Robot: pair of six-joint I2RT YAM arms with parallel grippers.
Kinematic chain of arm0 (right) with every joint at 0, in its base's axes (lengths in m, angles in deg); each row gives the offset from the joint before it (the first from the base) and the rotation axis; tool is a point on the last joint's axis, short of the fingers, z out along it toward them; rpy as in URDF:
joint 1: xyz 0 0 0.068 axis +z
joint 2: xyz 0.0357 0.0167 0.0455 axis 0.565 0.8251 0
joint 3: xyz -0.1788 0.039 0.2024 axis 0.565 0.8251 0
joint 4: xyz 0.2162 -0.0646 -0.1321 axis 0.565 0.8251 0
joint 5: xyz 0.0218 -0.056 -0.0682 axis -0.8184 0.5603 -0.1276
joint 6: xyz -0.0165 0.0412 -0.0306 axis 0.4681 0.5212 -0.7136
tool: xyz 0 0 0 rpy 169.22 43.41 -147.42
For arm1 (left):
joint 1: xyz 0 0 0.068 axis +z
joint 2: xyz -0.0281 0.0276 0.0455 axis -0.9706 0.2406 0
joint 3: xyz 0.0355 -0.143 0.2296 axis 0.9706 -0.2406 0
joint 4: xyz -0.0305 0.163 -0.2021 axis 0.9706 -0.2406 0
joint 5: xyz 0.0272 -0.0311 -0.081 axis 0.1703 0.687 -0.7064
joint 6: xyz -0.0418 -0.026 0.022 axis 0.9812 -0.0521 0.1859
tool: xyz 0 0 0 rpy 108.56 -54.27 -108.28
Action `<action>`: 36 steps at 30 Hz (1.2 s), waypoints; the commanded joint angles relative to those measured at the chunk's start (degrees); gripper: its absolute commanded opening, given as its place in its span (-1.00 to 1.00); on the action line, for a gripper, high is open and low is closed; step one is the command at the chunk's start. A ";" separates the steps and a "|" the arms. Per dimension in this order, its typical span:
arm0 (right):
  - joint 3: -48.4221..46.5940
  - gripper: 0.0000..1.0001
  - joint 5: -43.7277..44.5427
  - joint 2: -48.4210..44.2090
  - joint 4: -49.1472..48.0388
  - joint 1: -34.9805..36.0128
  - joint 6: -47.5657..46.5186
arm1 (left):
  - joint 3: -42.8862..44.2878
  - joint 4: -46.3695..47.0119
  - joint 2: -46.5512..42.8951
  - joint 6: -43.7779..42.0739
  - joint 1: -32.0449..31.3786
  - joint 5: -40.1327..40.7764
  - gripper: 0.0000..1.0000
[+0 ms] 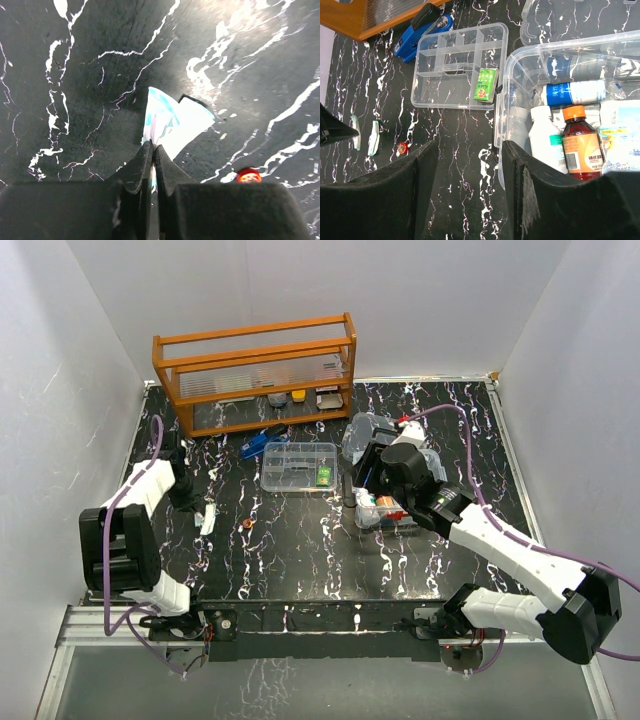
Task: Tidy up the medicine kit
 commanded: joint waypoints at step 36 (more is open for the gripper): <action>-4.55 0.03 16.25 -8.77 8.74 -0.43 4.34 | 13.77 25.67 -3.36 -55.06 -21.29 -60.88 -1.00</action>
